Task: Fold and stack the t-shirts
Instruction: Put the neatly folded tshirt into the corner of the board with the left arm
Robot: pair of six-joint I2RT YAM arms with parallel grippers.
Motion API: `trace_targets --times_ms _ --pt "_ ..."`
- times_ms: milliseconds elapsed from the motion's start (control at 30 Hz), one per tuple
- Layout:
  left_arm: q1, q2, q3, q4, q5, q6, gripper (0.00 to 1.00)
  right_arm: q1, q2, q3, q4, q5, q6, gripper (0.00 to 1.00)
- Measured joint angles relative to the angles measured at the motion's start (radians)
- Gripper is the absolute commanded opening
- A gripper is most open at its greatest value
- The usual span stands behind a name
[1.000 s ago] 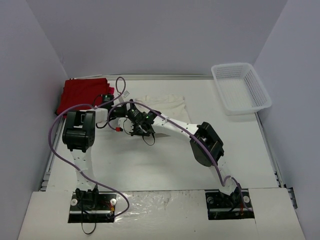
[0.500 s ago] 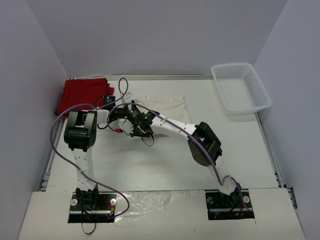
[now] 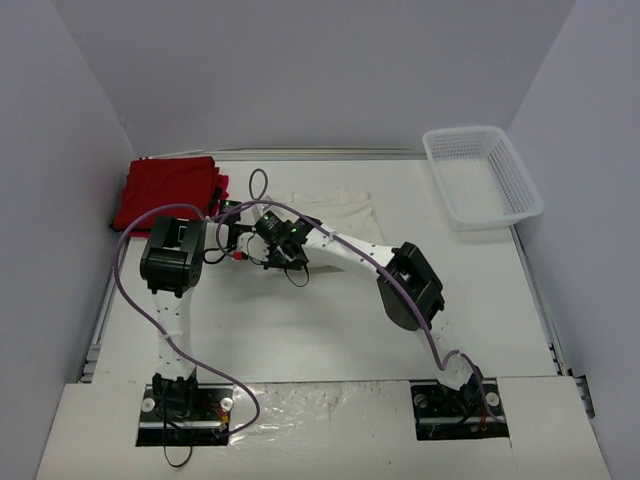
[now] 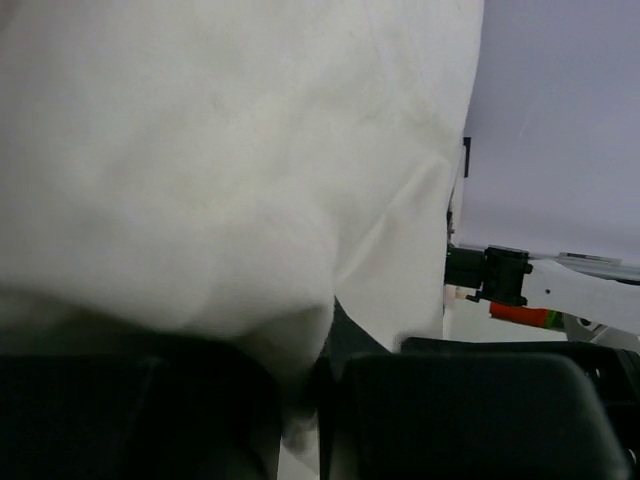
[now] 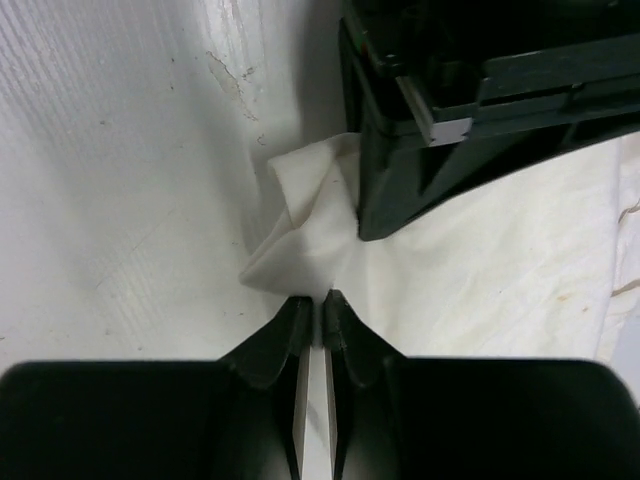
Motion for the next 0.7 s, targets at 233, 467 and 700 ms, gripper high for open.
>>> trace_targets --times_ms 233,467,700 --pt "-0.003 0.024 0.027 -0.042 0.016 0.006 0.02 -0.013 -0.020 -0.026 0.008 -0.012 -0.005 0.38" --pt "0.021 0.022 0.093 -0.195 -0.019 0.101 0.02 -0.101 -0.289 -0.337 -0.008 -0.132 -0.052 0.53" --pt "0.048 0.021 0.209 -0.399 -0.132 0.249 0.02 -0.529 -0.602 -0.499 0.004 -0.212 -0.068 0.53"
